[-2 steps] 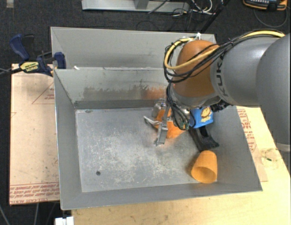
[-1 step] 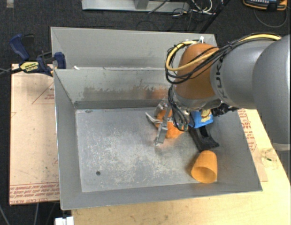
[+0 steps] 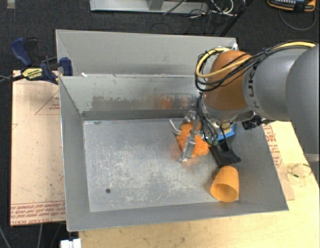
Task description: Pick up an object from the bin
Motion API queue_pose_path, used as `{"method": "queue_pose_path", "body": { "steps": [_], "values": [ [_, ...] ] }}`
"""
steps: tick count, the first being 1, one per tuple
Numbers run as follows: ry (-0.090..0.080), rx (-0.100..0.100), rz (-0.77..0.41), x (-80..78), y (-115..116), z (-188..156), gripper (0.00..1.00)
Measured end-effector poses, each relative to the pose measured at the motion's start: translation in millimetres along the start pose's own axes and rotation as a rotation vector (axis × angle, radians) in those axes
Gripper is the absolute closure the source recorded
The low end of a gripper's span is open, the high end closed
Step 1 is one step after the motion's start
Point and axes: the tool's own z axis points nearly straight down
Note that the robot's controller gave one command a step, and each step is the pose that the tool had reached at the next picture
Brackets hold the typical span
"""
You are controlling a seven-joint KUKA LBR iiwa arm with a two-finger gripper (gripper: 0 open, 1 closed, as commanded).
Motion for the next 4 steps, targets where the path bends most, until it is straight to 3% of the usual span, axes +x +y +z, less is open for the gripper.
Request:
{"method": "queue_pose_path", "body": {
  "steps": [1, 2, 3, 4],
  "values": [
    [0.001, 0.005, -0.009, -11.9, -32, 8, 0.00],
    [-0.003, -0.003, -0.442, -7.7, -12, -4, 1.00],
    [-0.003, -0.003, -0.441, -7.7, -12, -4, 1.00],
    [0.005, -0.003, -0.451, -3.3, -9, -46, 1.00]
  ]
}}
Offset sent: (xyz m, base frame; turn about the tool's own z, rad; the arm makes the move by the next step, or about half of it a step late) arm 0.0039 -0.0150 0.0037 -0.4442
